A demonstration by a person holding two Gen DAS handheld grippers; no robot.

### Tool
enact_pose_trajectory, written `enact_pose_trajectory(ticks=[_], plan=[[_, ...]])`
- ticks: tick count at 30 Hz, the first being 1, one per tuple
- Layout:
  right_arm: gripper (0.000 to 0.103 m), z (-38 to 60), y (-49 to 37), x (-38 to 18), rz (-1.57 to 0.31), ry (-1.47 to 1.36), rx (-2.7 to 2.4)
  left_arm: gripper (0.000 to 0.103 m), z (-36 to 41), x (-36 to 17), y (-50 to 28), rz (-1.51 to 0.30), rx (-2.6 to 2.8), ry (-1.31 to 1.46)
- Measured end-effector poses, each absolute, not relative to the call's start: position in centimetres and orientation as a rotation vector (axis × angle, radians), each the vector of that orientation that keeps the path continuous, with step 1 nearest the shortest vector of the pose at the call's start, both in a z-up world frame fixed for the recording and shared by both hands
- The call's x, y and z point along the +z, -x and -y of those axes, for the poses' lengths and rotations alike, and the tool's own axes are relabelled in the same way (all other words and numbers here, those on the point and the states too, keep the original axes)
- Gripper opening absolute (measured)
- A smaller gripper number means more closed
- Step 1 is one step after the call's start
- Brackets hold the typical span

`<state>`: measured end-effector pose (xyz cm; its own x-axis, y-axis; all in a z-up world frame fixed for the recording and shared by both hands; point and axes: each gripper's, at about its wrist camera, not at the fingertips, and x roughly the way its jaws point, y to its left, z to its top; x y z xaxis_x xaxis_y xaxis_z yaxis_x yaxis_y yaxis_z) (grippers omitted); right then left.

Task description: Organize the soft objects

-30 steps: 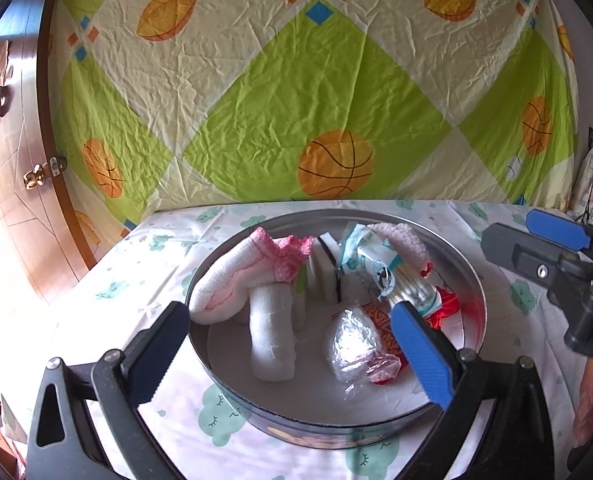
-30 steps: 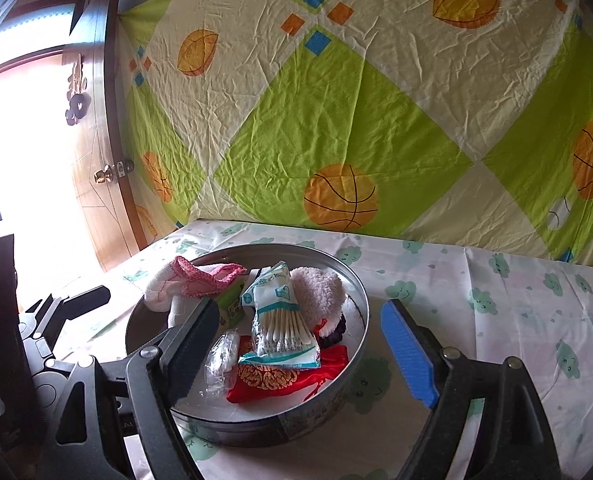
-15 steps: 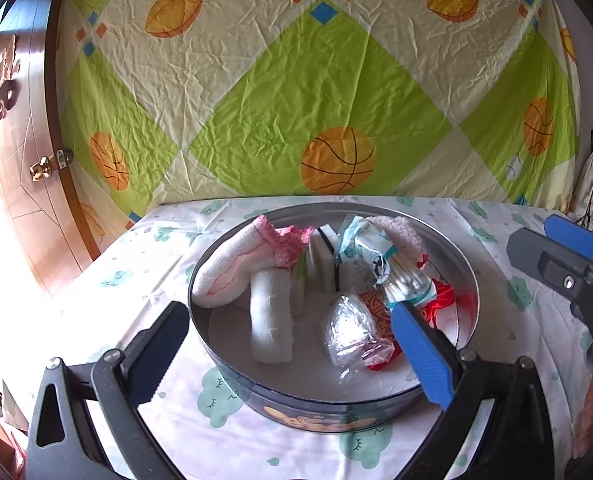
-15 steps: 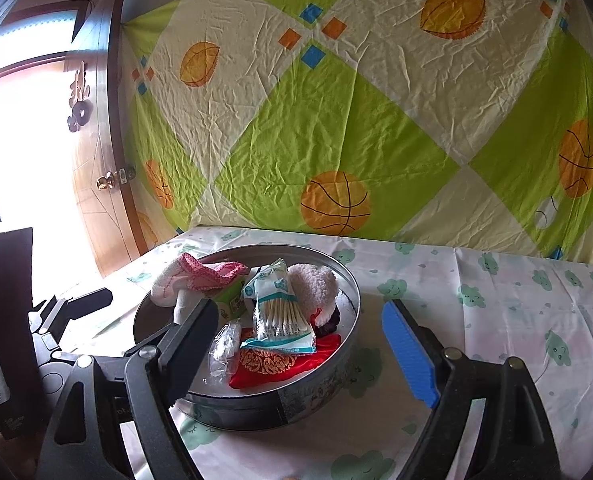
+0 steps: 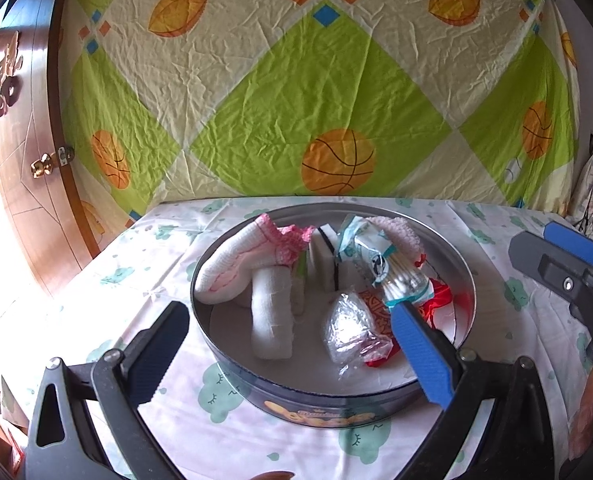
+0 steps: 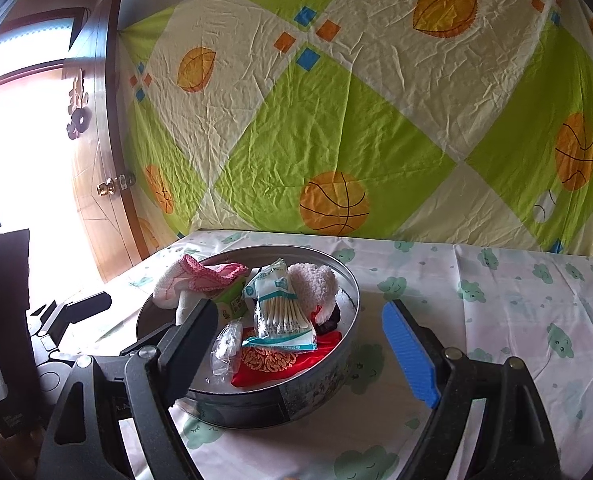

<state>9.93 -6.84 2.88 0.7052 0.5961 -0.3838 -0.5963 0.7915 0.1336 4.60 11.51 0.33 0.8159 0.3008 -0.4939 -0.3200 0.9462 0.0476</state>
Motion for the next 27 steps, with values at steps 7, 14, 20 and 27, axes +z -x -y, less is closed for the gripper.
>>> enact_pose_trajectory(ticks=[7, 14, 20, 27], plan=[[0.086, 6.7, -9.9, 3.0, -0.424, 0.014, 0.657, 0.102, -12.2, 0.5, -4.8, -0.527, 0.342, 0.061], [0.086, 6.4, -10.0, 2.7, -0.431, 0.025, 0.654, 0.102, -13.1, 0.4, -4.9, -0.535, 0.356, 0.098], [0.086, 6.2, -10.0, 2.5, -0.438, 0.032, 0.658, 0.102, -12.9, 0.3, -4.8, -0.53, 0.359, 0.079], [0.086, 6.3, -10.0, 2.3, -0.441, 0.031, 0.657, 0.102, -12.5, 0.5, -4.7, -0.516, 0.351, 0.058]])
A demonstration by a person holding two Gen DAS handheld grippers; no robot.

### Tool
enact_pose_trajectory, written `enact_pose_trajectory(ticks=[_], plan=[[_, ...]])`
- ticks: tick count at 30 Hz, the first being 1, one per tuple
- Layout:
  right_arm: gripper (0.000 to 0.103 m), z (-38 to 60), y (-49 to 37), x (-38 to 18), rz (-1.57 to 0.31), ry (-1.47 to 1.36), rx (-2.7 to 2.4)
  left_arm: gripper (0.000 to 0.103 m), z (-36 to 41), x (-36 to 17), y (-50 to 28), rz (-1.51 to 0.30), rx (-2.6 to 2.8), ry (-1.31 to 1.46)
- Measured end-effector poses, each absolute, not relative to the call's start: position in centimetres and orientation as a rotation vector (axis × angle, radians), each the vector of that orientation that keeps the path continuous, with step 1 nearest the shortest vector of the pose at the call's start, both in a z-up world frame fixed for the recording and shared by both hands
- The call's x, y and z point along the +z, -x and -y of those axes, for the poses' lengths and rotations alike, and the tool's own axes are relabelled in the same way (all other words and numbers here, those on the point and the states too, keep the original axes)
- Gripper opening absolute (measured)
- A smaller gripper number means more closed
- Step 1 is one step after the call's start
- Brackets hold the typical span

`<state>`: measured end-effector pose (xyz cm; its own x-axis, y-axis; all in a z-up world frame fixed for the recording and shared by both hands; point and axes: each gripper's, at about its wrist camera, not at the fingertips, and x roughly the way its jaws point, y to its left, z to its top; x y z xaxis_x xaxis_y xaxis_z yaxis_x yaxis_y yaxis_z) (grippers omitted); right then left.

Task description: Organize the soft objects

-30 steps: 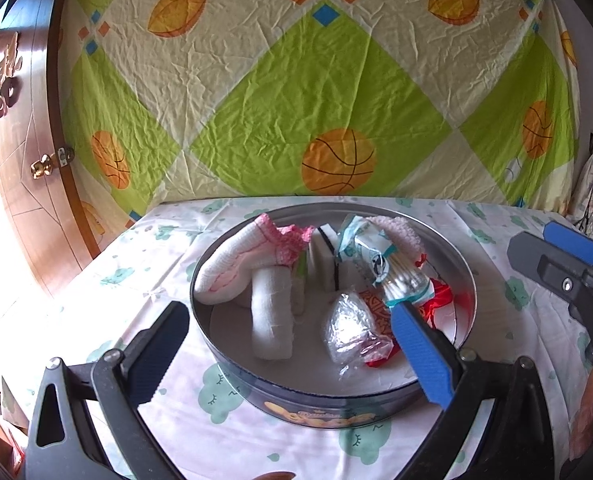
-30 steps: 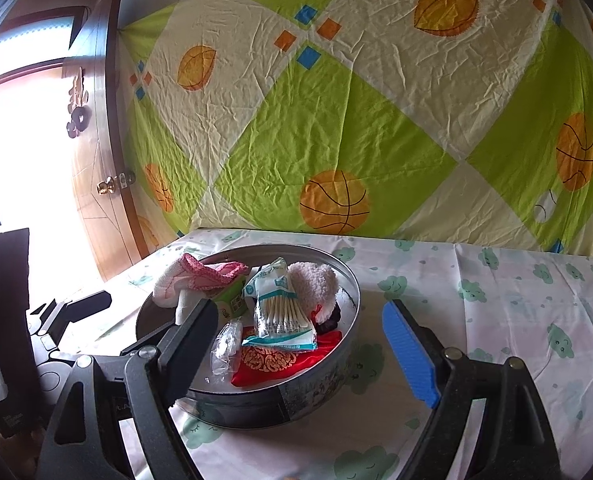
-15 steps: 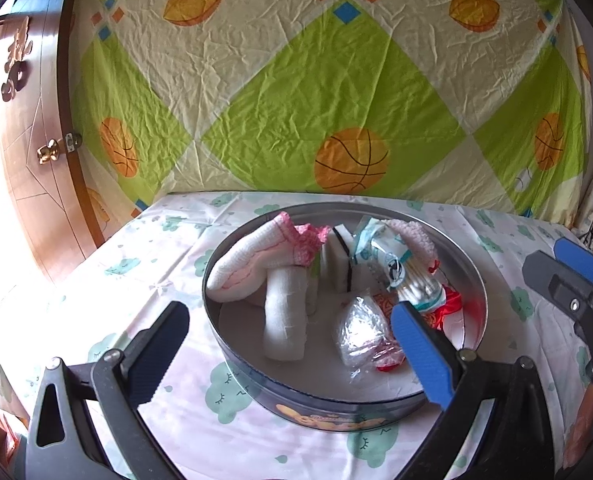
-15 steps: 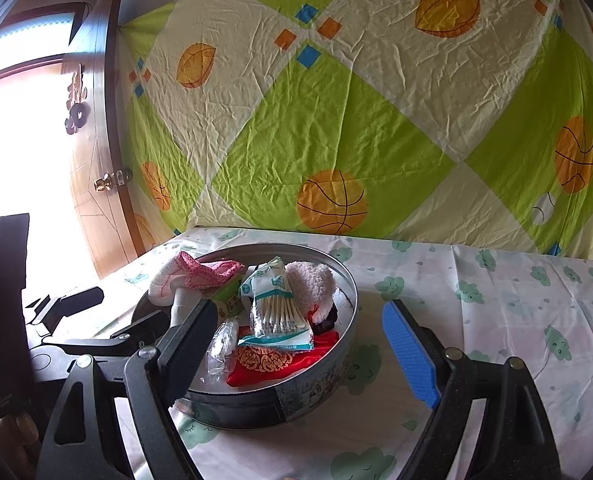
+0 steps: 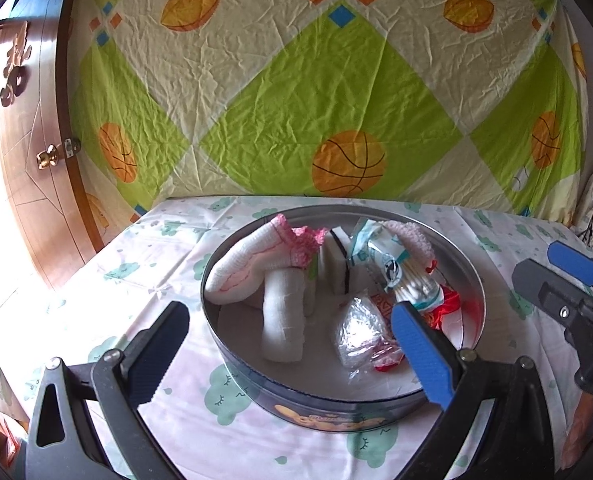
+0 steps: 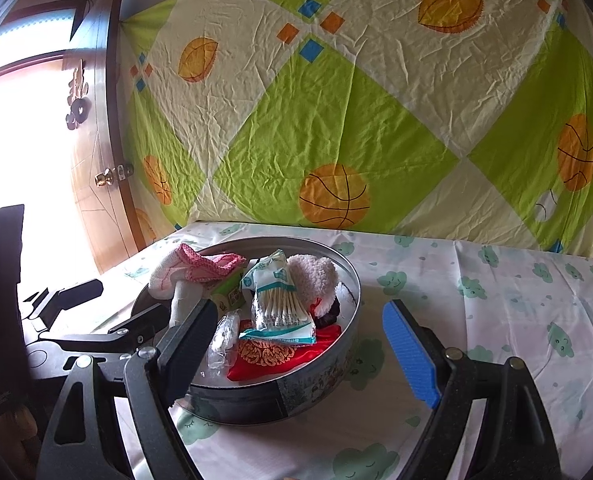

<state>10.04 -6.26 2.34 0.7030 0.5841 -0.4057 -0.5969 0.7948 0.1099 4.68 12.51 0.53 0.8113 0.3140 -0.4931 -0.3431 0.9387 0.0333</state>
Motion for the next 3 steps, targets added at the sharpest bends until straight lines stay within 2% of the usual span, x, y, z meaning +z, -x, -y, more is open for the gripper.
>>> enact_pose_trajectory(ticks=[3], plan=[[0.086, 6.27, -10.05, 2.33, -0.441, 0.032, 0.658, 0.102, -12.34, 0.62, -4.65, -0.514, 0.351, 0.046]])
